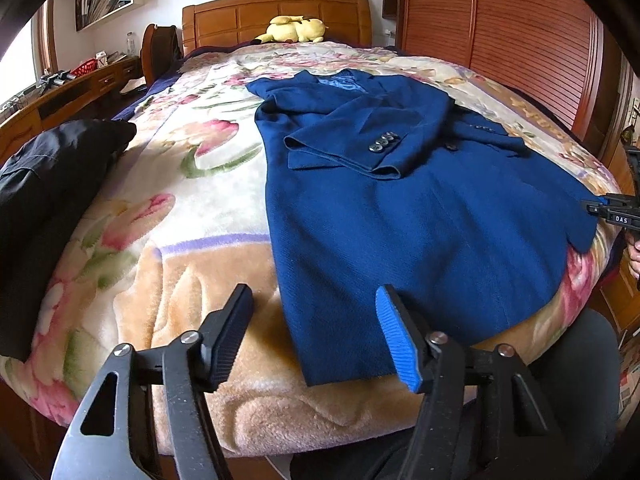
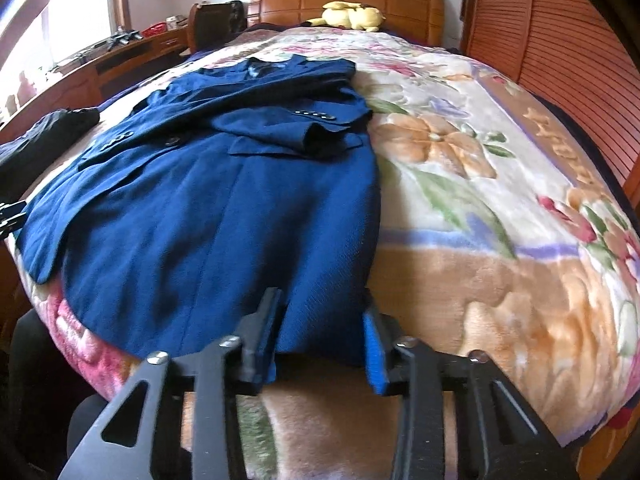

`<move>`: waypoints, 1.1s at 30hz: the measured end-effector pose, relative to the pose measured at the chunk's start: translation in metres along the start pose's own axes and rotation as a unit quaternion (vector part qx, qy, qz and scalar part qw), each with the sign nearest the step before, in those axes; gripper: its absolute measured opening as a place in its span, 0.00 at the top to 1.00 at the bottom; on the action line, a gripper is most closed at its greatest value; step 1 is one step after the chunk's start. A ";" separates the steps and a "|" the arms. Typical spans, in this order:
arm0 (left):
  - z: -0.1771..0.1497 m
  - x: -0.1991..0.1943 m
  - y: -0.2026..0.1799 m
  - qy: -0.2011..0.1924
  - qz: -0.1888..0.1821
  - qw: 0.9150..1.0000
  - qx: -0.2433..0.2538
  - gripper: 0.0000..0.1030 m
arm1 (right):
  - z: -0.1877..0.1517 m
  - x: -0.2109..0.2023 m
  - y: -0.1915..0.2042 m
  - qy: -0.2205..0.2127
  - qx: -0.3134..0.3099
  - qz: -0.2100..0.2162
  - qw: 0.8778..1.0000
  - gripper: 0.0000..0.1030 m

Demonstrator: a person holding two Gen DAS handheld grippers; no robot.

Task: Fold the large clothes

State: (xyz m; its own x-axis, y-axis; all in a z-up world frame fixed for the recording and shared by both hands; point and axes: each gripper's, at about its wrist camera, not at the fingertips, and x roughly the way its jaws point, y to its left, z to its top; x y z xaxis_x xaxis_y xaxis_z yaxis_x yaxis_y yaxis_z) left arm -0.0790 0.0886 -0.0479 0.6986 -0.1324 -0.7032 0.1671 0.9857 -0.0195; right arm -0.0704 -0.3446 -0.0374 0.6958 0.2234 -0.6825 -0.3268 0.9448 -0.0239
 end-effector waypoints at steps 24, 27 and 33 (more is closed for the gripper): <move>0.017 -0.082 -0.014 -0.110 -0.024 0.994 -0.002 0.96 | 0.015 -0.049 0.020 -0.098 0.008 0.035 0.995 0.92; 0.025 -0.102 -0.016 -0.134 -0.026 0.991 0.000 0.96 | 0.022 -0.071 0.027 -0.121 -0.003 0.036 0.992 0.92; 0.033 -0.140 -0.014 -0.175 -0.029 0.984 0.005 0.96 | 0.026 -0.116 0.036 -0.156 -0.016 0.044 0.987 0.93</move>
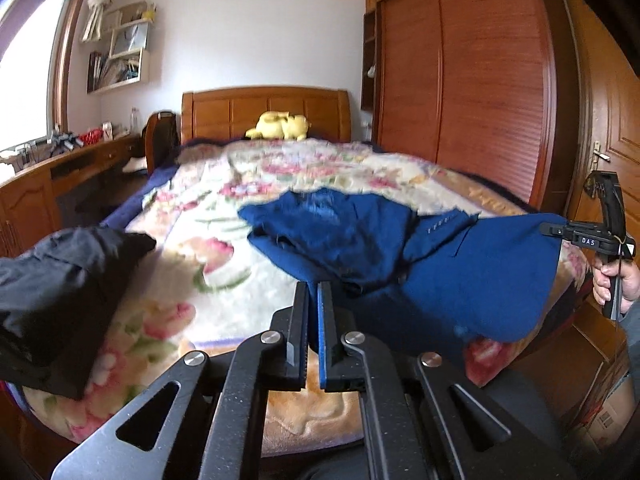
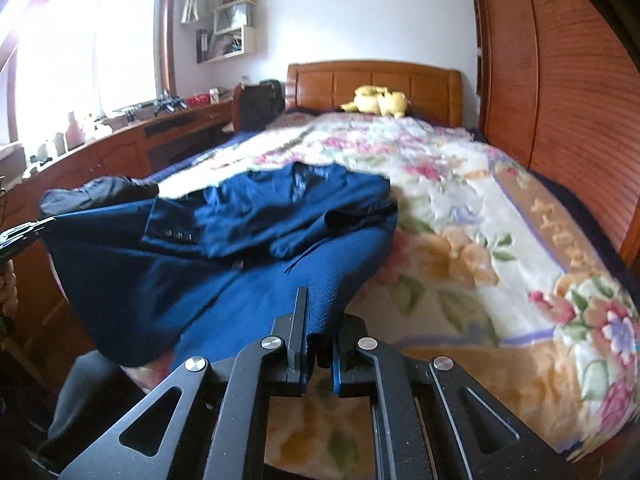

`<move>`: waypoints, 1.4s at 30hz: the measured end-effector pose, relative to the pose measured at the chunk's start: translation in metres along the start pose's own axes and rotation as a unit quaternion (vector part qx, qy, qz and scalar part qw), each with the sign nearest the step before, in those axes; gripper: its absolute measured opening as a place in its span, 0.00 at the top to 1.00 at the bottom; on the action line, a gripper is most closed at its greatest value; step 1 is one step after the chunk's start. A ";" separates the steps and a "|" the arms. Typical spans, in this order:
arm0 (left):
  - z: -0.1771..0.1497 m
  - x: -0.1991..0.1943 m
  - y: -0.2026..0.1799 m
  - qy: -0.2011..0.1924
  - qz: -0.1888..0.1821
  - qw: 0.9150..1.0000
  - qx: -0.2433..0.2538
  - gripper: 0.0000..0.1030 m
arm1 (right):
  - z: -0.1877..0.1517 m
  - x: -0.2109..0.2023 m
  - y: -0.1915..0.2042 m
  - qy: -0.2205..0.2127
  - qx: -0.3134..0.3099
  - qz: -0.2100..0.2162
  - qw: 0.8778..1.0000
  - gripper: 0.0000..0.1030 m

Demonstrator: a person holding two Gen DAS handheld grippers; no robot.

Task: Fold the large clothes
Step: 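Grasp the hem with the left tool while the right tool grasps the hem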

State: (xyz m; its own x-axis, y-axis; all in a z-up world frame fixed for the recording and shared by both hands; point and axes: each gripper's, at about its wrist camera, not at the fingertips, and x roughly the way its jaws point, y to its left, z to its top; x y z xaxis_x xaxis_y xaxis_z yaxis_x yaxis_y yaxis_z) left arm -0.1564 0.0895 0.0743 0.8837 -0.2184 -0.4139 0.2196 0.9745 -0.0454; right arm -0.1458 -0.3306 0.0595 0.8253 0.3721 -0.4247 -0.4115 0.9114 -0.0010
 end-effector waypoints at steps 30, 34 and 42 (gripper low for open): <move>0.037 0.029 0.003 -0.015 0.014 0.999 0.032 0.96 | 0.003 -0.009 0.008 -0.022 -0.048 -0.009 0.999 0.93; 0.033 0.065 0.014 0.006 0.019 1.000 0.023 0.96 | 0.011 0.027 -0.002 -0.014 -0.031 -0.001 0.999 0.93; 0.032 0.149 0.036 0.051 0.035 0.998 0.016 0.96 | 0.033 0.122 -0.026 0.009 -0.021 0.011 1.000 0.93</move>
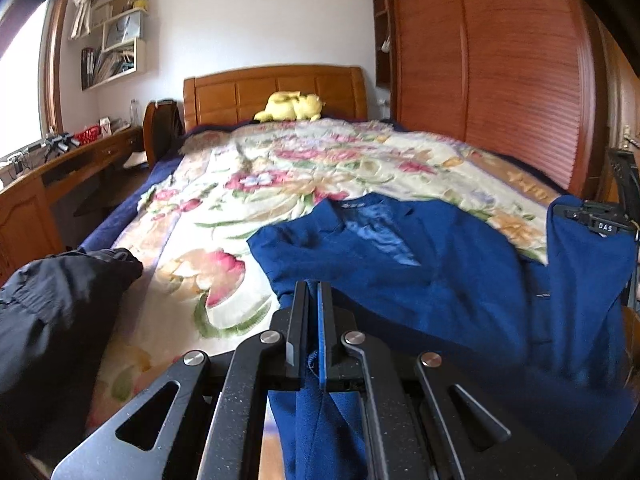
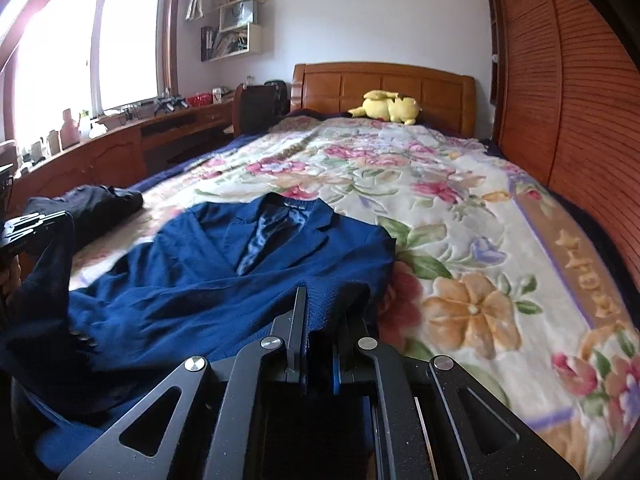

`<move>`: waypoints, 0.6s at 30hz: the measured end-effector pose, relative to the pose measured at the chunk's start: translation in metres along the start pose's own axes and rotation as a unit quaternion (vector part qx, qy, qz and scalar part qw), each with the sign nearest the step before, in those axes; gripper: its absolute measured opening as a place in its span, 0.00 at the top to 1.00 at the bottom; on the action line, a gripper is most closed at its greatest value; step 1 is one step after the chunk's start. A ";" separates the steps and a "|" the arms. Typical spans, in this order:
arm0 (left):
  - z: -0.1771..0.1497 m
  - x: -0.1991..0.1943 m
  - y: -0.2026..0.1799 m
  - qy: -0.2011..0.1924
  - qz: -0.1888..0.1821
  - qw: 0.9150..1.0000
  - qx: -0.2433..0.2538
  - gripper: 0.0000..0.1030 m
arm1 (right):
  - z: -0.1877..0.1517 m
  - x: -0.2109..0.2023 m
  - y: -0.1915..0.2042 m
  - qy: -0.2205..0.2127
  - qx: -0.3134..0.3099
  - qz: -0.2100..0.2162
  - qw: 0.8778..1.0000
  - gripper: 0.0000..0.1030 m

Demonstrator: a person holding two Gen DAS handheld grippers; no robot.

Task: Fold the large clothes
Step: 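Grasp the hem with the left tool while the right tool grasps the hem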

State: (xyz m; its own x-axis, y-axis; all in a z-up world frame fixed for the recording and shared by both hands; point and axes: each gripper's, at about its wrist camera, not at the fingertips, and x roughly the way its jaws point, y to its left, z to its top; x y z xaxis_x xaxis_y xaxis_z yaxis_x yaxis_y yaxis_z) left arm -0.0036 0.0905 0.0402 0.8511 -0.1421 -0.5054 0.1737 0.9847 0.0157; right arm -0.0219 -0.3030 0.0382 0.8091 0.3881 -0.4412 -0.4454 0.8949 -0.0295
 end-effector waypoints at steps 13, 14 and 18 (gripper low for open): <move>0.064 0.112 0.049 0.007 0.078 0.997 -0.001 0.96 | 0.072 0.153 -0.049 -0.001 0.007 -0.051 0.999 0.93; 0.070 0.123 0.052 0.008 0.083 0.997 0.001 0.96 | 0.077 0.164 -0.049 -0.002 0.003 -0.058 0.998 0.93; 0.087 0.152 0.061 0.003 0.098 0.995 0.003 0.96 | 0.095 0.208 -0.046 0.003 -0.017 -0.078 0.997 0.93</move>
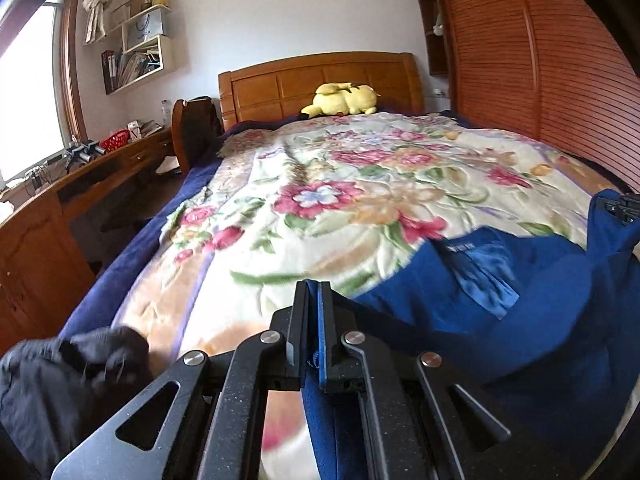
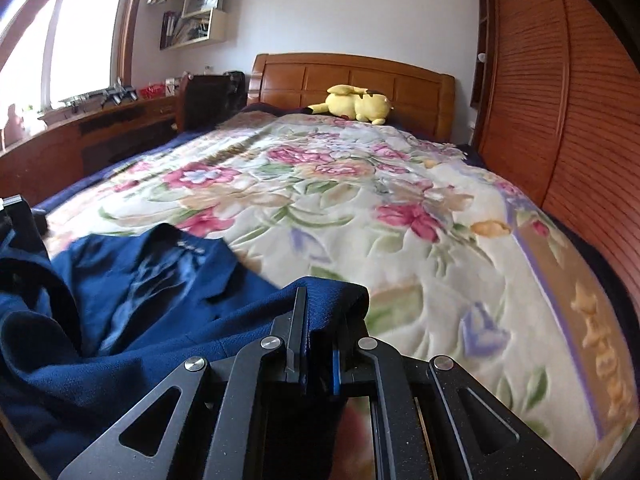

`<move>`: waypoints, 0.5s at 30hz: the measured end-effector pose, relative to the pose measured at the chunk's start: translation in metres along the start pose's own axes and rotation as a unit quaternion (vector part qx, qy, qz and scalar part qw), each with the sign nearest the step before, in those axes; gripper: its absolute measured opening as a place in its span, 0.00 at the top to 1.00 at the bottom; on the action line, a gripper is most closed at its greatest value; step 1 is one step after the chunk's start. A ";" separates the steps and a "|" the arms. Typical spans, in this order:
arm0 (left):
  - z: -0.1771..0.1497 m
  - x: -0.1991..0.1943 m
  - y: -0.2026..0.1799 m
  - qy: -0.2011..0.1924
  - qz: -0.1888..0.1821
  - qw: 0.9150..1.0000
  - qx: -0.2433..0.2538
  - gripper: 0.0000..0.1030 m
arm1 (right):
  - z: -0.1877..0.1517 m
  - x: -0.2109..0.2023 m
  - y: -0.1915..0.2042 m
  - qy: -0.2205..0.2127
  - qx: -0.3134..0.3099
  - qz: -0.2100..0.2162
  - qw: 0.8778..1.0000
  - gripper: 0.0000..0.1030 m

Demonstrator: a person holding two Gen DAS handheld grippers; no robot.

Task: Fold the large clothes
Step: 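Grasp the hem with the left tool while the right tool grasps the hem, then fold the hem up toward the collar with both tools and release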

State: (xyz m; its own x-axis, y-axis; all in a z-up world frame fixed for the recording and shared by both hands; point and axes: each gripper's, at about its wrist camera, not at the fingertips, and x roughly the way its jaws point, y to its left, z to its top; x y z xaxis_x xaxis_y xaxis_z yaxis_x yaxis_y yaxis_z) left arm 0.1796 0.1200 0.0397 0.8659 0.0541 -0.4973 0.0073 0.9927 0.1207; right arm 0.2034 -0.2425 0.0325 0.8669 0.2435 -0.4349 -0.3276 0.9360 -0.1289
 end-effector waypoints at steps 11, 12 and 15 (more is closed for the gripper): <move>0.038 0.062 0.004 0.005 0.015 1.000 -0.008 0.96 | 0.043 0.087 0.008 0.027 -0.014 -0.068 0.997 0.93; 0.035 0.066 0.003 0.009 0.016 1.000 -0.005 0.96 | 0.043 0.091 0.009 0.034 -0.012 -0.066 0.997 0.93; 0.030 0.072 -0.001 0.028 0.007 1.000 -0.003 0.96 | 0.038 0.096 0.012 0.058 -0.005 -0.059 0.997 0.92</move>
State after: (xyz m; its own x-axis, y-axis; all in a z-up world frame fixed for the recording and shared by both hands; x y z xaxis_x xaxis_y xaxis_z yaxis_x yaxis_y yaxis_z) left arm 0.2570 0.1200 0.0295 0.8361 0.0737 -0.5436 -0.0071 0.9923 0.1236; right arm 0.2965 -0.1980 0.0228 0.8510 0.1010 -0.5154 -0.2309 0.9533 -0.1945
